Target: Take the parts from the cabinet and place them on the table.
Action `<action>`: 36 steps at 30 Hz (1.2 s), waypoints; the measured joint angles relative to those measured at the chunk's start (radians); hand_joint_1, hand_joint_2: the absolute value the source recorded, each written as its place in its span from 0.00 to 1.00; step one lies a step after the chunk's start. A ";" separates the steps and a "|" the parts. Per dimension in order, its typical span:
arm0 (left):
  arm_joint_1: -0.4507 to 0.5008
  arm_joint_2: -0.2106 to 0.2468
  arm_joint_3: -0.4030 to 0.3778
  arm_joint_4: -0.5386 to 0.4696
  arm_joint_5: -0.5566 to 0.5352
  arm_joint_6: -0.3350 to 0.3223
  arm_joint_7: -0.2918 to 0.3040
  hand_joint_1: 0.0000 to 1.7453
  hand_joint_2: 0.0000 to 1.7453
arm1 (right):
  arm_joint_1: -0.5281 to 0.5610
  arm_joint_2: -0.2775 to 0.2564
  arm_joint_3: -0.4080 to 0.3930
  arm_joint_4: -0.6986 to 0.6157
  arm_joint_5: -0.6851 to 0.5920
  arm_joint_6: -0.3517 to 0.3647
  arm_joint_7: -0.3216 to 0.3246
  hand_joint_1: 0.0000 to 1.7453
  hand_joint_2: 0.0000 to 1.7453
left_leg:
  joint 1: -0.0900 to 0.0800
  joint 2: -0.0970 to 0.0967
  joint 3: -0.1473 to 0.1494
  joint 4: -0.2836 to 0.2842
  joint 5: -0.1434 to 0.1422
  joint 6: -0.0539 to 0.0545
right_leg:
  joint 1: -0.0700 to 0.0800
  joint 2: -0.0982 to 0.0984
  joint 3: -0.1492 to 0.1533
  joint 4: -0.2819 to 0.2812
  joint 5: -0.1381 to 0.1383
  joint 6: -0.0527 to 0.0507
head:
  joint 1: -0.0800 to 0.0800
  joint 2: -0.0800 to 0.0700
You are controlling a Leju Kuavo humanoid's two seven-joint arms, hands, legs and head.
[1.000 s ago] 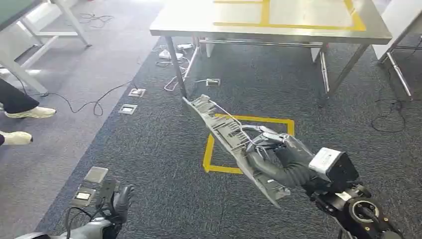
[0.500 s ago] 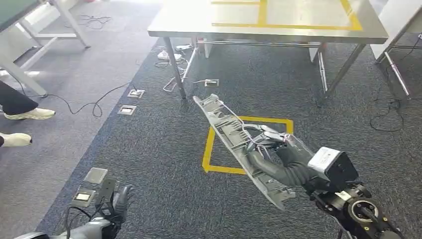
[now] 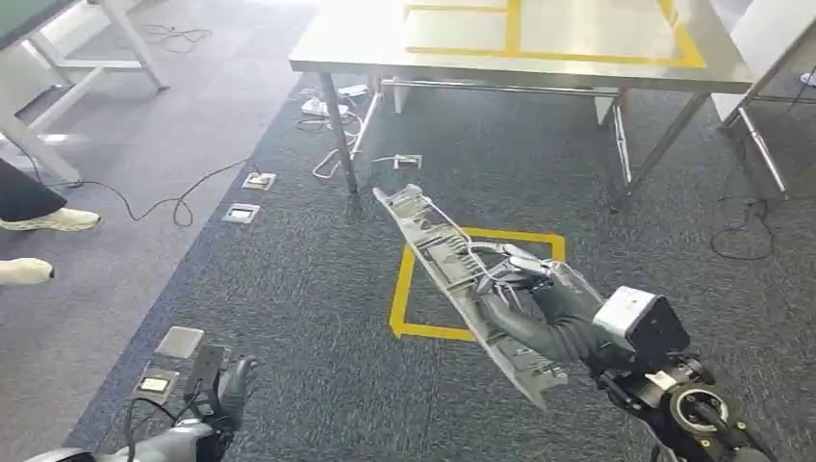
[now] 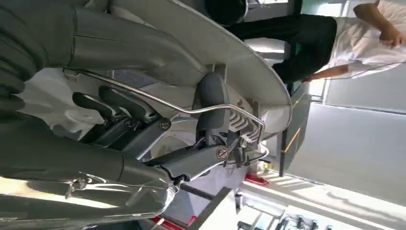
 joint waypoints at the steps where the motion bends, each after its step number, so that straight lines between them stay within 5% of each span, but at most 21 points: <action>1: 0.000 0.000 0.000 0.000 0.000 0.000 0.000 0.00 0.00 | 0.000 0.000 -0.001 0.000 0.000 -0.001 0.000 1.00 1.00 | 0.000 0.001 0.003 0.000 -0.002 0.002 | -0.002 -0.002 -0.037 0.075 -0.038 0.000 | 0.003 0.000; 2: -0.001 0.000 0.000 0.000 -0.001 0.000 0.000 0.00 0.00 | 0.002 0.000 -0.002 0.000 0.000 -0.001 0.000 1.00 1.00 | 0.000 0.003 0.004 0.001 -0.004 0.002 | -0.002 -0.002 -0.084 0.164 -0.076 0.001 | 0.002 0.000; 4: 0.001 -0.001 0.000 0.000 -0.002 0.000 0.002 0.00 0.00 | 0.012 0.000 -0.002 0.001 0.003 -0.001 0.000 1.00 1.00 | 0.001 0.005 0.010 0.002 -0.011 -0.001 | -0.005 -0.004 -0.139 0.246 -0.094 0.010 | 0.003 0.000; 6: 0.002 -0.004 0.000 0.000 -0.005 -0.002 0.005 0.00 0.00 | 0.016 0.000 -0.002 0.001 0.004 -0.001 0.001 1.00 1.00 | 0.005 0.002 0.023 0.003 -0.022 -0.009 | -0.013 -0.005 -0.105 0.152 -0.022 0.016 | 0.003 0.000; 8: 0.002 -0.005 0.000 0.000 -0.006 -0.002 0.007 0.00 0.00 | 0.016 0.000 -0.003 0.001 0.006 -0.002 0.001 1.00 1.00 | 0.010 0.000 0.040 0.010 -0.040 -0.023 | -0.022 0.001 -0.025 -0.045 0.083 0.025 | 0.005 0.000; 9: -0.001 -0.003 0.000 0.000 -0.006 -0.002 0.008 0.00 0.00 | 0.018 0.000 -0.004 0.002 0.006 -0.003 0.002 1.00 1.00 | 0.010 -0.002 0.040 0.011 -0.041 -0.029 | -0.014 0.012 -0.023 -0.053 0.044 0.022 | 0.011 0.000; 11: -0.003 -0.004 0.000 0.000 -0.007 -0.002 0.010 0.00 0.00 | 0.022 0.000 -0.005 0.002 0.008 -0.003 0.003 1.00 1.00 | 0.008 -0.003 0.030 0.015 -0.046 -0.042 | -0.010 0.009 -0.010 -0.063 0.054 -0.013 | 0.005 0.000; 13: -0.002 -0.003 0.000 0.000 -0.008 -0.002 0.010 0.00 0.00 | 0.024 0.000 -0.006 0.002 0.009 -0.004 0.003 1.00 1.00 | 0.009 -0.003 0.037 0.018 -0.047 -0.051 | -0.010 0.004 0.001 -0.064 0.051 -0.027 | 0.003 0.000; 14: -0.003 -0.003 -0.001 0.000 -0.008 -0.002 0.010 0.00 0.00 | 0.024 0.000 -0.007 -0.001 0.009 -0.004 0.002 1.00 1.00 | 0.009 0.017 0.026 0.045 -0.049 -0.054 | -0.013 0.002 0.011 -0.072 0.049 -0.031 | 0.000 0.000; 16: -0.012 -0.005 -0.001 0.000 -0.009 -0.002 0.009 0.00 0.00 | 0.024 0.000 -0.009 -0.001 0.009 -0.004 0.003 1.00 1.00 | 0.007 0.058 -0.063 0.189 -0.074 -0.060 | -0.011 -0.008 0.028 -0.077 0.040 -0.044 | -0.017 0.000; 18: -0.011 -0.005 -0.001 0.000 -0.009 -0.002 0.009 0.00 0.00 | 0.024 0.000 -0.009 -0.001 0.009 -0.004 0.002 1.00 1.00 | 0.006 0.066 -0.171 0.335 -0.125 -0.061 | -0.005 -0.013 0.040 -0.077 0.025 -0.049 | -0.020 0.000; 20: -0.006 -0.006 -0.001 0.000 -0.008 -0.002 0.010 0.00 0.00 | 0.025 0.000 -0.009 0.000 0.009 -0.005 0.003 1.00 1.00 | 0.005 0.066 -0.210 0.340 -0.102 -0.054 | -0.002 -0.014 0.058 -0.077 0.009 -0.050 | -0.023 0.000; 23: -0.007 -0.004 -0.001 0.000 -0.008 -0.002 0.010 0.00 0.00 | 0.025 0.000 -0.009 -0.001 0.010 -0.005 0.003 1.00 1.00 | -0.008 0.071 -0.124 0.086 0.062 -0.027 | 0.000 -0.019 0.101 -0.079 -0.023 -0.047 | -0.027 0.000; 24: -0.007 -0.002 -0.001 0.000 -0.008 -0.002 0.010 0.00 0.00 | 0.025 0.000 -0.009 -0.001 0.010 -0.005 0.003 1.00 1.00 | -0.017 0.086 -0.108 0.023 0.098 -0.015 | 0.000 -0.022 0.094 -0.081 -0.032 -0.045 | -0.026 0.000; 25: -0.010 -0.001 -0.001 0.000 -0.008 -0.002 0.010 0.00 0.00 | 0.025 0.000 -0.009 -0.001 0.010 -0.004 0.003 1.00 1.00 | -0.023 0.088 -0.108 0.026 0.055 -0.019 | 0.003 -0.019 0.111 -0.084 -0.037 -0.037 | -0.021 0.000; 29: -0.006 0.000 -0.001 0.000 -0.005 -0.002 0.010 0.00 0.00 | 0.028 0.000 -0.010 -0.008 0.013 -0.003 0.007 1.00 1.00 | -0.016 0.074 -0.071 0.007 0.050 -0.002 | 0.003 -0.025 0.124 -0.081 -0.049 -0.015 | -0.020 0.000; 31: -0.006 -0.001 -0.001 0.000 -0.006 -0.002 0.007 0.00 0.00 | 0.026 0.000 -0.010 -0.009 0.013 -0.002 0.006 1.00 1.00 | -0.018 0.070 -0.047 0.005 0.033 0.007 | 0.001 -0.019 0.065 0.045 -0.057 -0.015 | -0.011 0.000; 33: -0.006 -0.002 -0.001 0.000 -0.006 -0.002 0.007 0.00 0.00 | 0.030 -0.001 -0.010 -0.008 0.013 -0.002 0.006 1.00 1.00 | -0.019 0.066 -0.025 0.005 0.012 0.011 | 0.003 -0.018 -0.036 0.191 -0.116 -0.013 | -0.009 0.000; 35: -0.002 -0.002 -0.001 0.000 -0.006 -0.002 0.008 0.00 0.00 | 0.034 -0.002 -0.010 -0.008 0.013 -0.002 0.007 1.00 1.00 | -0.020 0.060 0.007 0.005 -0.012 0.011 | 0.002 -0.018 -0.095 0.231 -0.180 -0.008 | -0.007 0.000; 36: 0.000 -0.004 -0.001 0.000 -0.006 -0.002 0.008 0.00 0.00 | 0.034 -0.002 -0.010 -0.008 0.013 -0.002 0.007 1.00 1.00 | -0.020 0.056 0.027 0.006 -0.026 0.011 | 0.002 -0.018 -0.100 0.198 -0.174 -0.008 | -0.007 0.000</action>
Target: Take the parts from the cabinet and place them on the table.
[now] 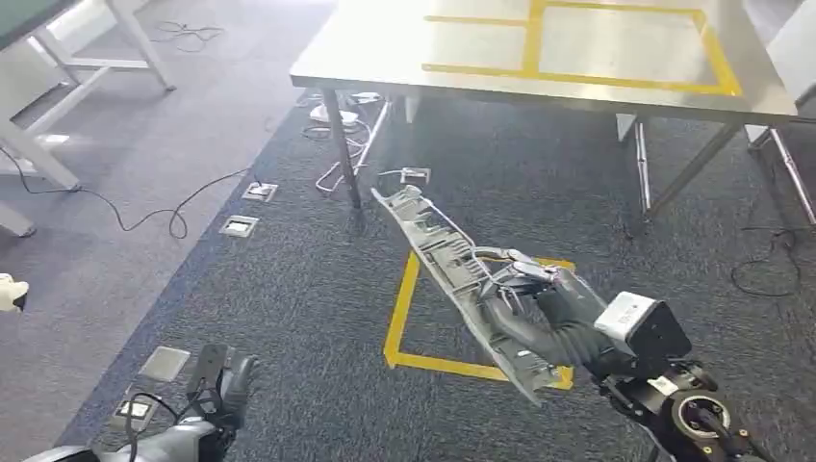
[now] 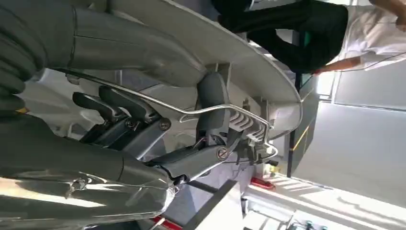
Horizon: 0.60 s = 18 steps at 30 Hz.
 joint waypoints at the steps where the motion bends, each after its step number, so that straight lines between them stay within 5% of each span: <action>1: 0.000 -0.001 0.000 0.000 0.000 0.000 0.000 0.00 0.00 | 0.000 0.000 0.000 0.000 0.000 0.000 0.000 1.00 1.00 | 0.000 -0.004 0.020 0.000 -0.013 -0.001 | 0.000 0.000 0.006 -0.054 0.036 -0.001 | 0.002 0.000; 2: -0.001 -0.003 0.000 0.000 0.000 0.000 0.000 0.00 0.00 | -0.001 0.000 0.000 0.000 0.000 0.000 0.000 1.00 1.00 | 0.000 -0.005 0.040 0.000 -0.027 -0.003 | 0.000 0.001 0.013 -0.122 0.111 -0.005 | 0.004 0.000; 3: 0.001 -0.005 0.000 0.000 0.000 0.000 0.000 0.00 0.00 | 0.000 -0.002 0.000 0.000 0.000 0.000 0.000 1.00 1.00 | 0.000 -0.006 0.044 -0.001 -0.040 -0.005 | 0.001 0.005 0.013 -0.195 0.227 -0.012 | 0.009 0.000; 4: -0.004 -0.007 0.000 0.000 0.000 0.000 0.000 0.00 0.00 | -0.001 -0.004 0.000 0.000 0.000 0.000 -0.001 1.00 1.00 | -0.006 -0.010 0.051 0.015 -0.052 -0.011 | 0.007 0.008 -0.003 -0.274 0.301 -0.016 | 0.014 0.000; 6: -0.002 -0.008 0.000 0.000 -0.001 0.001 0.001 0.00 0.00 | 0.001 -0.005 -0.001 -0.001 0.002 0.000 0.002 1.00 1.00 | -0.003 -0.016 0.063 0.016 -0.065 -0.023 | 0.007 0.007 0.021 -0.259 0.305 -0.028 | 0.005 0.000; 8: -0.006 -0.007 0.000 0.000 -0.003 0.001 0.000 0.00 0.00 | -0.005 -0.005 -0.002 -0.004 0.004 -0.001 0.003 1.00 1.00 | -0.005 -0.016 0.058 0.035 -0.061 -0.029 | 0.006 0.006 0.039 -0.265 0.292 -0.042 | 0.012 0.000; 10: -0.011 -0.008 0.000 0.000 -0.005 0.001 0.000 0.00 0.00 | -0.005 -0.005 -0.003 -0.008 0.010 -0.002 0.006 1.00 1.00 | 0.000 0.001 -0.018 0.161 -0.050 -0.041 | 0.003 0.004 0.059 -0.276 0.281 -0.050 | 0.006 0.000; 12: -0.010 -0.007 0.000 0.000 -0.005 0.001 0.003 0.00 0.00 | -0.003 -0.005 -0.003 -0.008 0.015 -0.001 0.007 1.00 1.00 | 0.009 0.006 -0.117 0.298 -0.107 -0.053 | 0.002 0.004 0.076 -0.276 0.263 -0.052 | 0.001 0.000; 14: -0.005 -0.007 0.000 0.000 -0.005 0.001 0.004 0.00 0.00 | 0.001 -0.005 -0.006 -0.008 0.019 -0.001 0.010 1.00 1.00 | 0.016 0.010 -0.182 0.347 -0.166 -0.060 | 0.001 0.006 0.101 -0.276 0.242 -0.050 | -0.004 0.000; 16: -0.006 -0.007 0.000 0.000 -0.005 0.002 0.004 0.00 0.00 | 0.004 -0.005 -0.008 -0.008 0.021 -0.001 0.012 1.00 1.00 | 0.021 0.010 -0.174 0.256 -0.125 -0.061 | -0.002 0.007 0.132 -0.276 0.219 -0.045 | -0.006 0.000; 18: -0.006 -0.004 0.000 0.000 -0.005 0.002 0.004 0.00 0.00 | 0.004 -0.005 -0.009 -0.009 0.021 0.000 0.012 1.00 1.00 | 0.024 0.016 -0.123 0.084 0.016 -0.065 | -0.005 0.006 0.163 -0.276 0.193 -0.035 | -0.009 0.000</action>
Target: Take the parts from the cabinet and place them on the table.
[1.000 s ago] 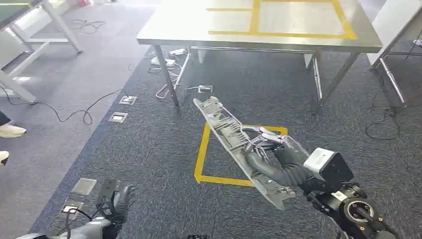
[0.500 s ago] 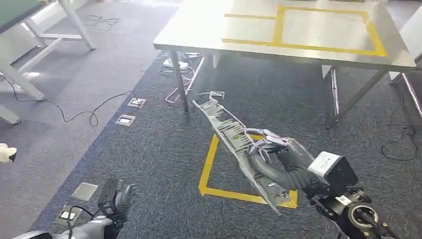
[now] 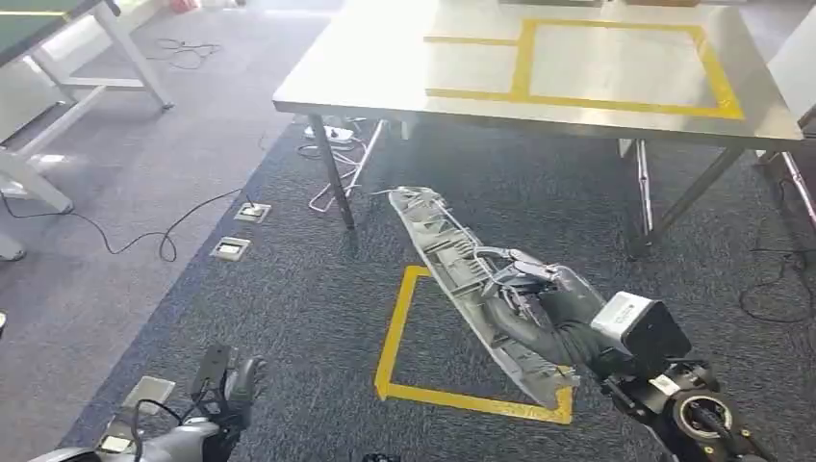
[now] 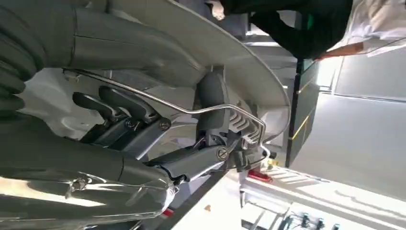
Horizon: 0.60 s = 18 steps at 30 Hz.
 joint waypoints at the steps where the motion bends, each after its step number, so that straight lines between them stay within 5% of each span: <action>1: 0.001 -0.001 0.000 0.000 0.000 0.000 0.000 0.00 0.00 | -0.001 0.000 0.000 0.000 0.000 0.000 0.000 1.00 1.00 | -0.003 0.010 0.008 -0.061 0.060 0.001 | 0.004 0.002 0.014 0.007 -0.012 0.007 | -0.002 0.000; 2: -0.001 -0.001 0.000 0.000 0.001 0.000 0.003 0.00 0.00 | 0.001 0.000 0.000 -0.001 0.000 0.001 0.000 1.00 1.00 | -0.006 0.010 0.013 -0.054 0.042 0.013 | 0.006 0.005 0.009 0.004 -0.023 0.014 | -0.003 0.000; 5: -0.004 -0.002 0.000 0.000 0.001 0.000 0.002 0.00 0.00 | -0.001 0.000 -0.002 -0.004 0.002 0.001 0.000 1.00 1.00 | -0.007 0.002 0.024 -0.058 0.045 0.034 | 0.004 0.002 0.022 0.008 -0.028 0.033 | 0.004 0.000; 6: -0.005 -0.002 0.000 0.000 0.001 0.000 0.002 0.00 0.00 | -0.001 0.000 -0.002 -0.006 0.002 0.001 0.002 1.00 1.00 | -0.005 0.000 0.035 -0.061 0.040 0.040 | 0.000 0.000 0.004 0.033 -0.032 0.036 | 0.006 0.000; 8: -0.005 -0.002 0.000 0.000 0.002 0.000 0.001 0.00 0.00 | -0.002 0.000 -0.002 -0.006 0.002 0.001 0.002 1.00 1.00 | -0.009 -0.001 0.054 -0.060 0.024 0.052 | 0.001 0.000 -0.061 0.168 -0.058 0.038 | 0.013 0.000; 10: -0.004 -0.002 0.000 0.000 0.002 0.000 0.000 0.00 0.00 | -0.001 0.000 -0.002 -0.006 0.002 0.001 0.002 1.00 1.00 | -0.014 -0.002 0.074 -0.060 0.004 0.058 | 0.004 0.000 -0.153 0.306 -0.122 0.040 | 0.014 0.000; 11: -0.004 -0.002 0.000 0.000 0.002 0.000 0.000 0.00 0.00 | -0.001 0.000 -0.002 -0.006 0.002 0.001 0.003 1.00 1.00 | -0.018 -0.005 0.089 -0.060 -0.007 0.060 | 0.004 0.000 -0.186 0.335 -0.153 0.039 | 0.015 0.000; 12: -0.004 -0.002 0.000 0.000 0.002 0.000 -0.001 0.00 0.00 | -0.001 0.000 -0.002 -0.006 0.002 0.001 0.004 1.00 1.00 | -0.021 -0.007 0.104 -0.060 -0.018 0.061 | 0.004 0.000 -0.196 0.323 -0.156 0.037 | 0.015 0.000; 13: -0.004 -0.002 0.000 0.000 0.002 0.000 -0.002 0.00 0.00 | -0.001 0.000 -0.002 -0.006 0.002 0.000 0.005 1.00 1.00 | -0.023 -0.009 0.123 -0.060 -0.031 0.062 | 0.006 0.000 -0.191 0.277 -0.132 0.031 | 0.015 0.000; 14: -0.004 -0.003 0.000 0.000 0.002 0.000 -0.002 0.00 0.00 | -0.002 0.000 -0.002 -0.006 0.002 -0.002 0.006 1.00 1.00 | -0.026 -0.011 0.143 -0.060 -0.044 0.062 | 0.010 0.000 -0.175 0.205 -0.077 0.023 | 0.017 0.000; 16: -0.001 -0.007 0.000 0.000 0.002 -0.001 -0.003 0.00 0.00 | -0.004 0.000 -0.003 -0.006 0.002 -0.013 0.006 1.00 1.00 | -0.027 -0.013 0.167 -0.065 -0.069 0.061 | 0.020 0.002 -0.148 0.057 0.091 -0.001 | 0.022 0.000; 17: -0.006 -0.010 0.000 0.001 0.002 -0.001 -0.004 0.00 0.00 | -0.004 0.000 -0.006 -0.007 0.002 -0.020 0.005 1.00 1.00 | -0.033 -0.015 0.177 -0.056 -0.079 0.054 | 0.028 0.004 -0.158 0.022 0.105 -0.003 | 0.020 0.000; 18: -0.009 -0.006 0.000 0.000 0.004 -0.001 -0.005 0.00 0.00 | -0.005 0.000 -0.009 -0.008 0.001 -0.027 0.005 1.00 1.00 | -0.032 -0.018 0.173 -0.059 -0.083 0.048 | 0.025 0.000 -0.138 0.024 0.109 -0.004 | 0.020 0.000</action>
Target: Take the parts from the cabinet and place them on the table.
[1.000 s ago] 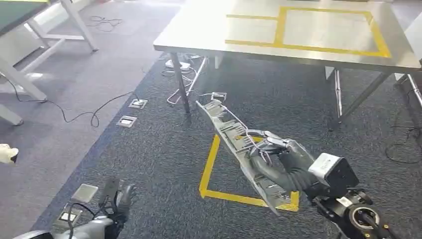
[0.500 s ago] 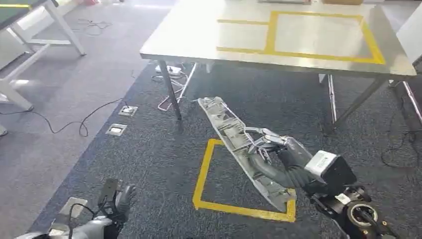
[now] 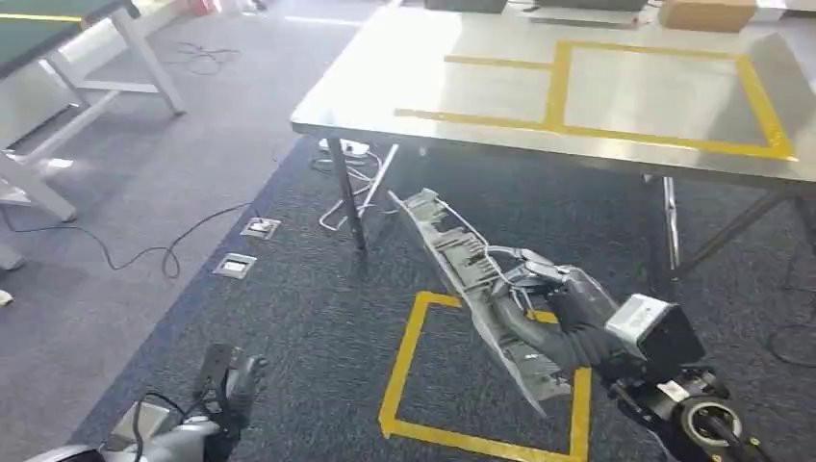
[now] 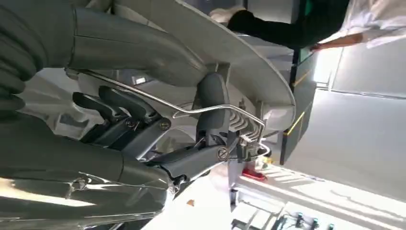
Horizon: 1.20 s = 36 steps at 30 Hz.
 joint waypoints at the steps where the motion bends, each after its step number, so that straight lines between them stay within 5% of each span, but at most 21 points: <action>1: 0.000 0.000 0.000 0.000 0.001 0.000 0.000 0.00 0.00 | 0.000 0.000 -0.007 -0.005 -0.002 -0.010 -0.001 1.00 1.00 | 0.002 0.001 0.005 0.007 -0.001 -0.005 | 0.002 0.002 0.001 -0.005 -0.004 -0.003 | -0.003 0.000; 3: 0.000 0.006 0.000 0.000 0.001 0.000 -0.001 0.00 0.00 | -0.001 0.000 -0.023 -0.015 -0.002 -0.030 -0.002 1.00 1.00 | 0.002 0.003 -0.006 0.031 -0.002 -0.013 | -0.009 0.003 0.025 -0.018 -0.008 -0.009 | -0.003 0.000; 4: -0.001 0.004 0.000 0.000 0.000 -0.001 -0.003 0.00 0.00 | -0.002 0.000 -0.029 -0.018 -0.003 -0.036 -0.003 1.00 1.00 | 0.002 0.006 -0.032 0.086 0.005 -0.020 | -0.010 0.001 0.035 -0.024 -0.012 -0.012 | -0.007 0.000; 7: 0.001 0.006 0.000 0.000 0.002 -0.001 -0.003 0.00 0.00 | -0.002 -0.001 -0.045 -0.020 -0.003 -0.046 -0.002 1.00 1.00 | 0.014 0.011 -0.181 0.300 -0.076 -0.037 | -0.014 0.002 0.057 -0.032 -0.029 -0.015 | -0.016 0.000; 9: 0.006 0.007 0.000 0.000 0.002 -0.001 -0.003 0.00 0.00 | -0.001 -0.001 -0.056 -0.021 -0.003 -0.049 -0.002 1.00 1.00 | 0.021 0.013 -0.236 0.328 -0.112 -0.041 | -0.016 0.005 0.073 -0.032 -0.044 -0.012 | -0.021 0.000; 10: 0.006 0.008 0.000 0.000 0.002 -0.001 -0.003 0.00 0.00 | 0.000 -0.001 -0.060 -0.022 -0.003 -0.051 -0.002 1.00 1.00 | 0.023 0.013 -0.235 0.291 -0.089 -0.043 | -0.017 0.006 0.084 -0.032 -0.052 -0.010 | -0.023 0.000; 13: 0.006 0.010 0.000 0.000 0.001 -0.001 -0.003 0.00 0.00 | 0.000 -0.001 -0.071 -0.023 -0.004 -0.056 -0.003 1.00 1.00 | 0.023 0.016 -0.158 0.046 0.108 -0.039 | -0.020 0.006 0.114 -0.033 -0.080 0.003 | -0.027 0.000; 14: 0.004 0.010 0.000 0.000 0.000 -0.001 -0.003 0.00 0.00 | 0.000 -0.002 -0.079 -0.023 -0.004 -0.056 -0.005 1.00 1.00 | 0.019 0.018 -0.158 -0.012 0.116 -0.036 | -0.013 0.009 0.118 -0.022 -0.089 0.011 | -0.029 0.000; 16: 0.007 0.010 0.000 0.000 -0.003 -0.001 -0.003 0.00 0.00 | 0.004 -0.002 -0.086 -0.027 -0.004 -0.055 -0.008 1.00 1.00 | 0.019 0.018 -0.152 -0.002 0.133 -0.017 | -0.010 0.012 0.126 -0.021 -0.098 0.025 | -0.023 0.000; 19: 0.006 0.004 0.000 0.000 -0.005 -0.001 -0.003 0.00 0.00 | 0.008 -0.002 -0.097 -0.029 -0.004 -0.051 -0.010 1.00 1.00 | 0.022 0.018 -0.125 -0.006 0.123 0.002 | -0.015 0.006 0.121 0.008 -0.126 0.038 | -0.015 0.000; 23: 0.003 0.002 0.000 0.000 -0.015 -0.001 0.001 0.00 0.00 | 0.018 -0.002 -0.111 -0.031 0.000 -0.051 -0.014 1.00 1.00 | 0.014 0.017 -0.103 -0.005 0.099 0.016 | -0.014 0.002 -0.041 0.306 -0.243 0.046 | -0.008 0.000; 25: 0.004 0.001 0.000 0.000 -0.017 0.000 0.005 0.00 0.00 | 0.029 -0.004 -0.116 -0.031 0.002 -0.052 -0.014 1.00 1.00 | 0.011 0.013 -0.083 -0.005 0.084 0.017 | -0.013 0.002 -0.056 0.287 -0.216 0.040 | -0.005 0.000; 28: 0.002 -0.007 0.000 0.000 -0.020 0.000 0.008 0.00 0.00 | 0.030 -0.004 -0.127 -0.032 0.005 -0.053 -0.014 1.00 1.00 | 0.004 0.011 -0.047 -0.008 0.058 0.018 | -0.002 0.002 0.027 0.036 -0.029 0.007 | -0.002 0.000; 29: -0.003 -0.014 -0.001 0.000 -0.020 -0.001 0.008 0.00 0.00 | 0.032 -0.006 -0.130 -0.032 0.006 -0.054 -0.015 1.00 1.00 | 0.000 0.011 -0.041 -0.005 0.054 0.013 | 0.004 0.001 0.029 0.004 -0.032 -0.003 | -0.006 0.000; 30: -0.005 -0.013 0.000 0.000 -0.020 0.000 0.011 0.00 0.00 | 0.029 -0.006 -0.132 -0.032 0.009 -0.056 -0.014 1.00 1.00 | 0.004 0.010 -0.050 -0.006 0.053 0.009 | 0.007 0.000 0.038 -0.027 -0.049 -0.003 | -0.001 0.000; 32: -0.003 -0.013 -0.001 0.000 -0.020 0.000 0.013 0.00 0.00 | 0.033 -0.007 -0.137 -0.033 0.013 -0.057 -0.017 1.00 1.00 | 0.004 0.011 -0.045 -0.001 0.058 -0.003 | 0.010 0.001 0.048 -0.034 -0.039 -0.009 | -0.001 0.000; 34: -0.008 -0.012 -0.001 0.000 -0.020 0.000 0.013 0.00 0.00 | 0.034 -0.007 -0.142 -0.035 0.016 -0.057 -0.018 1.00 1.00 | 0.005 0.012 -0.043 0.014 0.042 -0.014 | -0.005 0.003 0.088 -0.055 -0.035 -0.011 | 0.002 0.000; 36: -0.013 -0.014 -0.001 0.000 -0.021 -0.001 0.012 0.00 0.00 | 0.032 -0.007 -0.145 -0.035 0.016 -0.057 -0.018 1.00 1.00 | 0.009 0.012 -0.116 0.144 -0.001 -0.026 | -0.009 0.000 0.101 -0.059 -0.042 -0.016 | -0.005 0.000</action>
